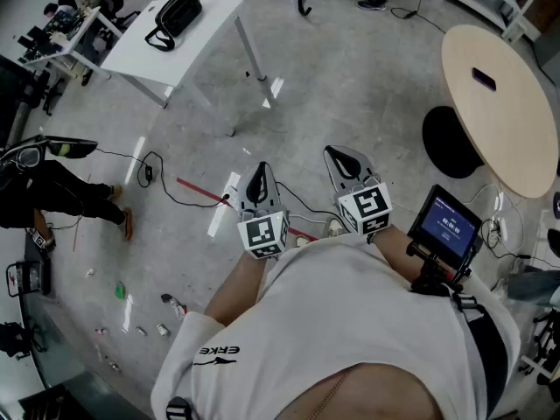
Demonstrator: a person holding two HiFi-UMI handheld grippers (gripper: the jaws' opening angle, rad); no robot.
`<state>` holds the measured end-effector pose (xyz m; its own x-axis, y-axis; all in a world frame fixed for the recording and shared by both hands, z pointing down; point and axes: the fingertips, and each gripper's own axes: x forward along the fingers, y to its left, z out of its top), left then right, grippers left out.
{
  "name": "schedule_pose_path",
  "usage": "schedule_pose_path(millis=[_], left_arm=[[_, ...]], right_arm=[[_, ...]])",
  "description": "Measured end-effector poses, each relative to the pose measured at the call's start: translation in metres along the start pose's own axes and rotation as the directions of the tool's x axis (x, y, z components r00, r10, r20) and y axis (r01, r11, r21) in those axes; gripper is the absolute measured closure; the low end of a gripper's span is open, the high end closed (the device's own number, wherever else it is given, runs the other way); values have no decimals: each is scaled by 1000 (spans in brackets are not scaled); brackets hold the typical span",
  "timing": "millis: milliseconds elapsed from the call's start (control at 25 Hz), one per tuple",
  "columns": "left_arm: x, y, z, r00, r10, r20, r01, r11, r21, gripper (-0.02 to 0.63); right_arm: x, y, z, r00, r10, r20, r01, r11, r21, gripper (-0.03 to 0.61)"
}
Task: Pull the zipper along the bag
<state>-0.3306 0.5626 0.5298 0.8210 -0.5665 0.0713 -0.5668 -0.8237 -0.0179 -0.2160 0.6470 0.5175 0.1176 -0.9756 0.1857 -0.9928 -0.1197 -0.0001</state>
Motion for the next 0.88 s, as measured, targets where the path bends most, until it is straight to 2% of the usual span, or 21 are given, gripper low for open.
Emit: schedule_pose_path(millis=[880], left_arm=[[-3,3,0,1000,-12,-11,12,1000,-7,609]], right_arm=[[-1,-2,-1,999,-34,-7,35,998,52,574]])
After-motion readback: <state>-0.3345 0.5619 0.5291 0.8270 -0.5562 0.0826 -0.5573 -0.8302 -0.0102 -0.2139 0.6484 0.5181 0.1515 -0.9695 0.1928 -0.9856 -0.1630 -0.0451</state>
